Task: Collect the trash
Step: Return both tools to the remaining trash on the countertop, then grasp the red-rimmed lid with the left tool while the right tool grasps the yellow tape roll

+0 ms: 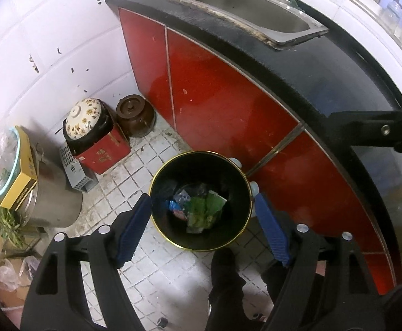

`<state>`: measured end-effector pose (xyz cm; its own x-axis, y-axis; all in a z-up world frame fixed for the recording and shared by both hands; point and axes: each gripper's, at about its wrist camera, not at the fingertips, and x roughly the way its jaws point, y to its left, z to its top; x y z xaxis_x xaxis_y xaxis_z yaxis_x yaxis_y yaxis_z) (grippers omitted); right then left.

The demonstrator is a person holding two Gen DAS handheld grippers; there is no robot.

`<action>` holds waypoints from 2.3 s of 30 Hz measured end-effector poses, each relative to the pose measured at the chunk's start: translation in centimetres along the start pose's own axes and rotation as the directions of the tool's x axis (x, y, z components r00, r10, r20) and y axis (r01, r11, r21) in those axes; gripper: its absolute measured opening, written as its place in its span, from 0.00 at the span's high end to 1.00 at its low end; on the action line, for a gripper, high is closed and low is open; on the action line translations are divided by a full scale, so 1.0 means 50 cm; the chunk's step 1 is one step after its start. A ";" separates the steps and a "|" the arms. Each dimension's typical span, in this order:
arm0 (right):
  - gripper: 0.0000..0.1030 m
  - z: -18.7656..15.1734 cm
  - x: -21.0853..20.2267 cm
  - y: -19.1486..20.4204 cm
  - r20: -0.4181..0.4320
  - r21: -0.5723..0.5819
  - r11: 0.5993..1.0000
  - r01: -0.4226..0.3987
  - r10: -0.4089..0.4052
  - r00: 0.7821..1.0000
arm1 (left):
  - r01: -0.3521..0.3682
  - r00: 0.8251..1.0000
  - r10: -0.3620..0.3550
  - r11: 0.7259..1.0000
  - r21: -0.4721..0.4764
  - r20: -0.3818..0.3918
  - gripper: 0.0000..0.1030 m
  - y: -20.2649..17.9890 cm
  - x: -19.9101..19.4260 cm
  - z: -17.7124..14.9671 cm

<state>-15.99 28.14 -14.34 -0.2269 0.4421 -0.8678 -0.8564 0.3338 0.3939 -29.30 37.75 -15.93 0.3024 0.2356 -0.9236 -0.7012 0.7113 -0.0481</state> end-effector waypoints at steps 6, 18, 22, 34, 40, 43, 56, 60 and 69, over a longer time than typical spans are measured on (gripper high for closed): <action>0.29 -0.038 -0.096 -0.071 0.098 0.052 0.997 0.055 -0.060 0.993 | 0.011 0.999 -0.016 0.996 0.089 0.050 0.14 -0.078 -0.030 0.033; 0.25 -0.283 -0.439 -0.401 0.289 0.466 0.847 0.254 -0.417 0.862 | 0.174 0.966 -0.247 0.840 0.515 0.077 0.11 -0.507 -0.088 0.117; 0.25 -0.431 -0.555 -0.521 0.280 0.635 0.726 0.265 -0.536 0.796 | 0.229 0.942 -0.331 0.749 0.622 0.051 0.11 -0.673 -0.104 0.107; 0.25 -0.749 -0.685 -0.694 0.157 0.859 0.449 0.245 -0.687 0.709 | 0.315 0.899 -0.433 0.543 0.779 -0.063 0.11 -0.997 -0.117 0.032; 0.25 -0.773 -0.681 -0.749 0.138 0.877 0.418 0.237 -0.691 0.710 | 0.298 0.914 -0.399 0.526 0.797 -0.079 0.11 -1.069 -0.073 0.043; 0.25 -0.774 -0.671 -0.788 0.113 0.888 0.395 0.235 -0.685 0.720 | 0.278 0.921 -0.382 0.511 0.813 -0.075 0.11 -1.109 -0.030 0.057; 0.25 -0.770 -0.576 -0.994 0.006 0.906 0.340 0.252 -0.606 0.796 | 0.284 0.931 -0.347 0.486 0.826 -0.115 0.11 -1.297 0.150 0.143; 0.29 -0.766 -0.565 -1.016 -0.001 0.903 0.341 0.262 -0.607 0.794 | 0.297 0.918 -0.380 0.475 0.829 -0.111 0.11 -1.340 0.170 0.168; 0.47 -0.749 -0.553 -1.025 -0.013 0.883 0.360 0.302 -0.624 0.781 | 0.291 0.900 -0.429 0.461 0.839 -0.077 0.53 -1.381 0.172 0.194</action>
<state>16.79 -32.36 -21.87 0.3507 0.1263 -0.9279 0.0324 0.9886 0.1468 27.97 -2.93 -16.85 0.5234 -0.1437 -0.8399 0.3065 0.9514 0.0282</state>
